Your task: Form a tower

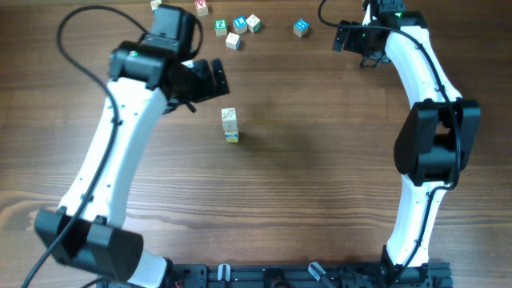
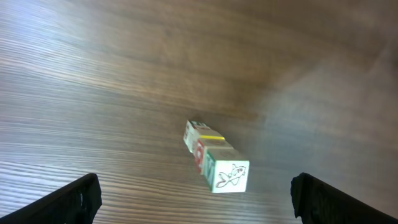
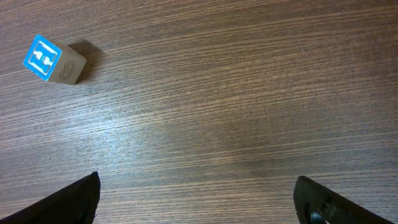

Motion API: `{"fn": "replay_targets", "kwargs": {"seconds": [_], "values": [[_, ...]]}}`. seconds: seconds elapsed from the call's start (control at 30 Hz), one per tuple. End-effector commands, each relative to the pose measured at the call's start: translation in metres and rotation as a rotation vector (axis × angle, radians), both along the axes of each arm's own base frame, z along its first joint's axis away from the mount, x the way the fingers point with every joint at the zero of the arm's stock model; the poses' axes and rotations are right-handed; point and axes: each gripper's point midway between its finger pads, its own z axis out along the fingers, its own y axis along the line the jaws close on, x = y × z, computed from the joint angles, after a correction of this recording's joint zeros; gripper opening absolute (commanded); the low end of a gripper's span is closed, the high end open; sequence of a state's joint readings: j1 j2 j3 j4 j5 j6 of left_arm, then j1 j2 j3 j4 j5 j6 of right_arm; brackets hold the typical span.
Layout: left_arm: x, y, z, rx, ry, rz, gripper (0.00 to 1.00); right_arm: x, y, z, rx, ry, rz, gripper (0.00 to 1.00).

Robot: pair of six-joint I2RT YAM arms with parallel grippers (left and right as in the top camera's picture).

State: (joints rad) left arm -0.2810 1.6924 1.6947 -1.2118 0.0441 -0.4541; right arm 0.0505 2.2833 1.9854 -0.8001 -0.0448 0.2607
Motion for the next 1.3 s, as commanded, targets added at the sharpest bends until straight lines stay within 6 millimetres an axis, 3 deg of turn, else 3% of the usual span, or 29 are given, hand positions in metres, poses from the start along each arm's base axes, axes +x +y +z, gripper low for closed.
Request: {"fn": "replay_targets", "kwargs": {"seconds": [0.0,0.13,0.23,0.33,0.5,0.63,1.0,1.13,1.27], "values": [[-0.009,-0.025,-0.048,0.04,0.127,-0.075,1.0,0.002,0.002,0.015,0.005,-0.031,-0.001,1.0],[-0.013,-0.042,-0.084,0.082,0.213,-0.154,1.0,0.002,0.002,0.015,0.005,-0.031,-0.001,1.0],[-0.016,-0.046,-0.097,0.106,0.249,-0.191,0.96,0.003,0.002,0.015,0.005,-0.031,-0.001,1.0],[-0.017,-0.046,-0.099,0.11,0.252,-0.209,0.79,0.003,0.002,0.015,0.005,-0.031,-0.001,1.0],[-0.019,-0.045,-0.099,0.113,0.262,-0.209,0.78,0.003,0.002,0.015,0.005,-0.031,-0.001,1.0],[-0.018,-0.046,-0.1,0.112,0.257,-0.209,0.63,0.002,0.002,0.015,0.005,-0.031,-0.001,1.0],[-0.02,-0.049,-0.11,0.114,0.258,-0.219,0.57,0.003,0.002,0.015,0.005,-0.031,-0.001,1.0],[-0.018,-0.052,-0.11,0.111,0.247,-0.225,0.46,0.003,0.002,0.015,0.005,-0.031,-0.001,1.0],[-0.019,-0.052,-0.11,0.111,0.247,-0.225,0.45,0.002,0.002,0.015,0.005,-0.031,0.0,1.0]]}}
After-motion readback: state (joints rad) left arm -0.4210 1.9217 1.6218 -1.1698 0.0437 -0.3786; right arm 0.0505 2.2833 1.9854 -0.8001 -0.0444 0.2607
